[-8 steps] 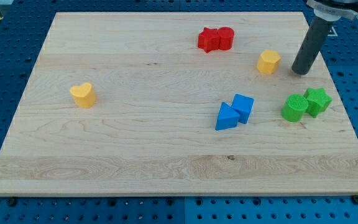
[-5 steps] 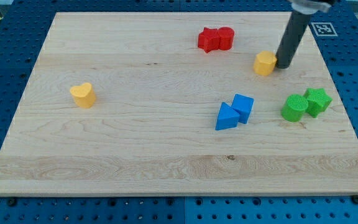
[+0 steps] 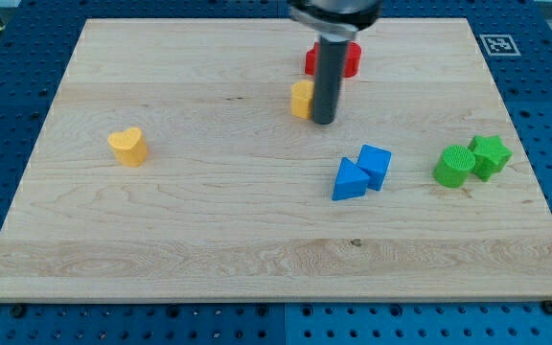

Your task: Move the yellow hexagon slightly left

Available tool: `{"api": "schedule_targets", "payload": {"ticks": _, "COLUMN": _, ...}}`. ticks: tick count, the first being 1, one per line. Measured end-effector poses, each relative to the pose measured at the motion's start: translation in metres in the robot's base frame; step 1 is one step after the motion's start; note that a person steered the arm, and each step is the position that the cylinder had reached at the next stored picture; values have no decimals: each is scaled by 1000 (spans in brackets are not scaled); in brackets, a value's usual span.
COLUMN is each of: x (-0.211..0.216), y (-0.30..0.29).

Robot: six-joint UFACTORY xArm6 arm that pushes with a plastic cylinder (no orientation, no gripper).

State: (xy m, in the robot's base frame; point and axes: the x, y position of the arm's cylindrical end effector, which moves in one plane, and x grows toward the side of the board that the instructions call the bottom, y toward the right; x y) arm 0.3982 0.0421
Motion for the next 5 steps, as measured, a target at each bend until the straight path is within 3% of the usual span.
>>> {"api": "schedule_targets", "payload": {"ticks": 2, "x": -13, "y": 38}}
{"api": "schedule_targets", "payload": {"ticks": 3, "x": -47, "y": 40}}
{"api": "schedule_targets", "payload": {"ticks": 4, "x": -45, "y": -1}}
{"api": "schedule_targets", "payload": {"ticks": 5, "x": -2, "y": -49}}
